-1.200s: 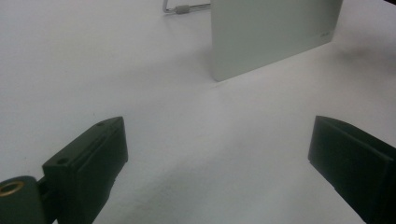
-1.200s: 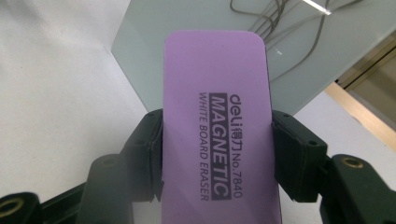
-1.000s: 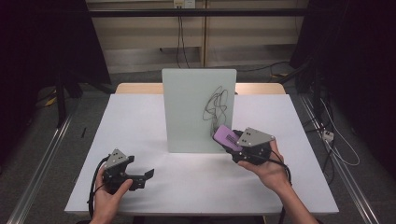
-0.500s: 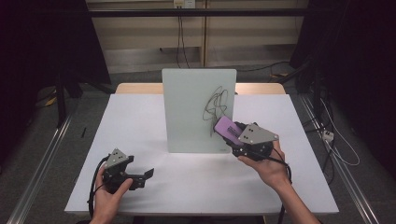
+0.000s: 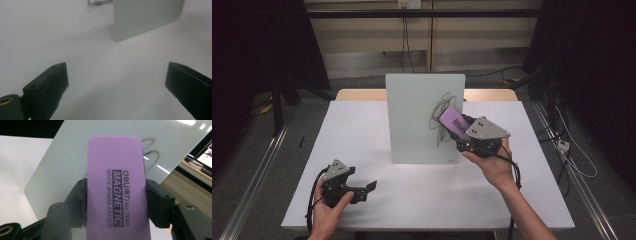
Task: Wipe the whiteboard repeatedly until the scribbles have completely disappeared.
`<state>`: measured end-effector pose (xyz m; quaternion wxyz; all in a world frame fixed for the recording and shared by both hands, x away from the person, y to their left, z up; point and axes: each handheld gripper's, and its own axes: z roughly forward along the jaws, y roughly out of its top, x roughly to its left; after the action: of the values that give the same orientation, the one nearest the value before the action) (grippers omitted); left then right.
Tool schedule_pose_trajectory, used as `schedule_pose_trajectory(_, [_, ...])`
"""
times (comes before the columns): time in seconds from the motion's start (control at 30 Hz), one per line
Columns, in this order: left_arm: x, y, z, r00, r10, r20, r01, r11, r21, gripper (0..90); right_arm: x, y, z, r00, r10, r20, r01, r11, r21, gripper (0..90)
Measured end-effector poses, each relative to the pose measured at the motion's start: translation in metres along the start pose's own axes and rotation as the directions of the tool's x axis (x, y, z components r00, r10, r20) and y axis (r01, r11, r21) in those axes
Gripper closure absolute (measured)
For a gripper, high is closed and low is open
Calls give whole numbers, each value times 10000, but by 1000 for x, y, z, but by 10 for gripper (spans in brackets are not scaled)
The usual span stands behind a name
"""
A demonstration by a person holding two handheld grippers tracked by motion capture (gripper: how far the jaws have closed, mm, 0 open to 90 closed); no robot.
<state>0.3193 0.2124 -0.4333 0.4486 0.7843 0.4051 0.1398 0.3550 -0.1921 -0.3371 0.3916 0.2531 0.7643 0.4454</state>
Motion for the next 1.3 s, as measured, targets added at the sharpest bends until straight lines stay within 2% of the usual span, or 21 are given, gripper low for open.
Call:
schedule_pose_trajectory(0.2, [0, 0, 1, 10000, 7, 17, -6, 10000, -43, 48, -2, 14, 6, 9988, -359, 342, 364, 9993, -125, 409])
schedule_pose_trajectory(0.3, [0, 0, 0, 10000, 3, 41, -3, 10000, -27, 48, -10, 26, 9, 9977, -491, 459, 506, 9982, -328, 409])
schedule_pose_trajectory(0.47, [0, 0, 0, 10000, -10, 49, 10, 10000, 13, 48, -21, 33, 10, 9969, -195, 768, 238, 9982, -552, 409])
schedule_pose_trajectory(0.7, [-1, 0, 1, 10000, 1, 67, -1, 10000, 7, 48, -30, 47, 12, 9928, -377, 1136, 444, 9974, -567, 410])
schedule_pose_trajectory(0.77, [-1, 0, 1, 10000, -31, 71, 31, 10000, 14, 48, -33, 48, 14, 9931, -152, 1158, 231, 9975, -670, 409])
schedule_pose_trajectory(0.93, [0, 0, 0, 9999, 89, 78, -90, 9999, 55, 51, -29, 45, 23, 9923, -296, 1202, 346, 9986, -395, 410])
schedule_pose_trajectory(1.03, [0, -1, 1, 10000, -30, 78, 30, 10000, 37, 50, -28, 46, 28, 9908, -476, 1266, 517, 9982, -289, 410])
schedule_pose_trajectory(1.2, [-1, -1, 1, 10000, -14, 95, 14, 10000, 22, 50, -29, 47, 27, 9833, -650, 1698, 711, 9970, -301, 410])
schedule_pose_trajectory(1.3, [-1, -1, 1, 9999, 24, 110, -26, 9999, 97, 50, -32, 46, 27, 9824, -545, 1784, 606, 9977, -290, 410])
